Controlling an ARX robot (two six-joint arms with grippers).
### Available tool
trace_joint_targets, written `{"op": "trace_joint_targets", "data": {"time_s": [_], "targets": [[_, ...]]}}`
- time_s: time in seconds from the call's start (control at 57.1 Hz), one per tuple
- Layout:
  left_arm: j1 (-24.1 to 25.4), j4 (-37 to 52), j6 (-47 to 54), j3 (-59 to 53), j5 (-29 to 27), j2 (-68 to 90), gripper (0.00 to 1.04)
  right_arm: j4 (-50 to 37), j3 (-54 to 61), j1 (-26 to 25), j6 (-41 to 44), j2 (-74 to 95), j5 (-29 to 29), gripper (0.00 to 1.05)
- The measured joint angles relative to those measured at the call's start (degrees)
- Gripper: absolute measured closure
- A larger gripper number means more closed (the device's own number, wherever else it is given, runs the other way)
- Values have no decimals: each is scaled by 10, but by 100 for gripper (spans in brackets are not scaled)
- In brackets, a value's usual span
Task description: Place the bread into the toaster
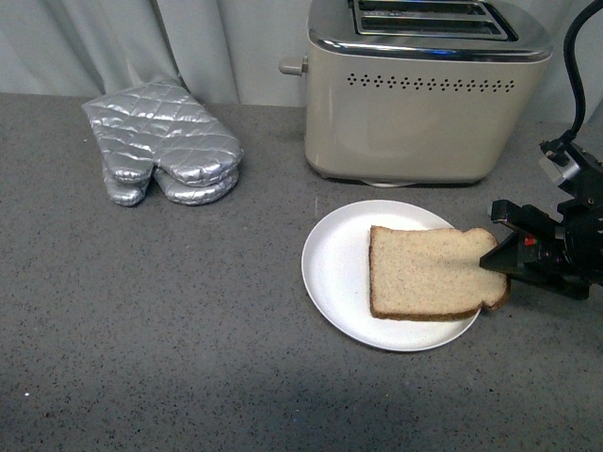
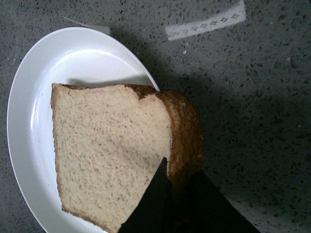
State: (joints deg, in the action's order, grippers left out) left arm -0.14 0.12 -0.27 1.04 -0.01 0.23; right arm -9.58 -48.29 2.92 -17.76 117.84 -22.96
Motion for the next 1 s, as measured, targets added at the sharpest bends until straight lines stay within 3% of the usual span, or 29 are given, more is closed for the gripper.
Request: {"op": "trace_joint_targets", "data": {"time_s": [0.263,0.368,0.578,0.665,0.998], "targets": [[0,0,0,0,0,0,7,14,17,6,-74,-133,-49,104],[0,0,0,0,0,0,7,-6,28,24,-179,-245,8,104],[0,0,0,0,0,0,7,70,-28,77,-339,-380,144,104],[0,0,0,0,0,0,7,98,-74,104,-408,-372,229,104],[0,0,0,0,0,0,7,196,-209,182,-551,-287,412,104]]}}
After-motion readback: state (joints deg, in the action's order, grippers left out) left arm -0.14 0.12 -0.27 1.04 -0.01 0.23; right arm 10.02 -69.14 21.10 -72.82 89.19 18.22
